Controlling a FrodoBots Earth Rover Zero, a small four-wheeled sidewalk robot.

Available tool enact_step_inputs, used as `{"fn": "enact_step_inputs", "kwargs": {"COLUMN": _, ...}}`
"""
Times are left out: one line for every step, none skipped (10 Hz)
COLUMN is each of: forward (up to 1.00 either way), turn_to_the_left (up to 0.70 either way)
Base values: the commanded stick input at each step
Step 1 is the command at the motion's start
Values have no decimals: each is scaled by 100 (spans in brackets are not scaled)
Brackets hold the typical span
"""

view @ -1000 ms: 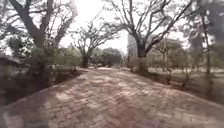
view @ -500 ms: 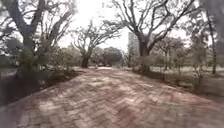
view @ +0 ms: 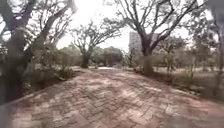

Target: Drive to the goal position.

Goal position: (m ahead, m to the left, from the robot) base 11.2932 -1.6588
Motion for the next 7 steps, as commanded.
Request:
{"fn": "enact_step_inputs", "kwargs": {"forward": 85, "turn_to_the_left": 0}}
{"fn": "enact_step_inputs", "kwargs": {"forward": 85, "turn_to_the_left": 0}}
{"fn": "enact_step_inputs", "kwargs": {"forward": 85, "turn_to_the_left": 0}}
{"fn": "enact_step_inputs", "kwargs": {"forward": 85, "turn_to_the_left": 0}}
{"fn": "enact_step_inputs", "kwargs": {"forward": 85, "turn_to_the_left": 0}}
{"fn": "enact_step_inputs", "kwargs": {"forward": 85, "turn_to_the_left": 0}}
{"fn": "enact_step_inputs", "kwargs": {"forward": 85, "turn_to_the_left": 0}}
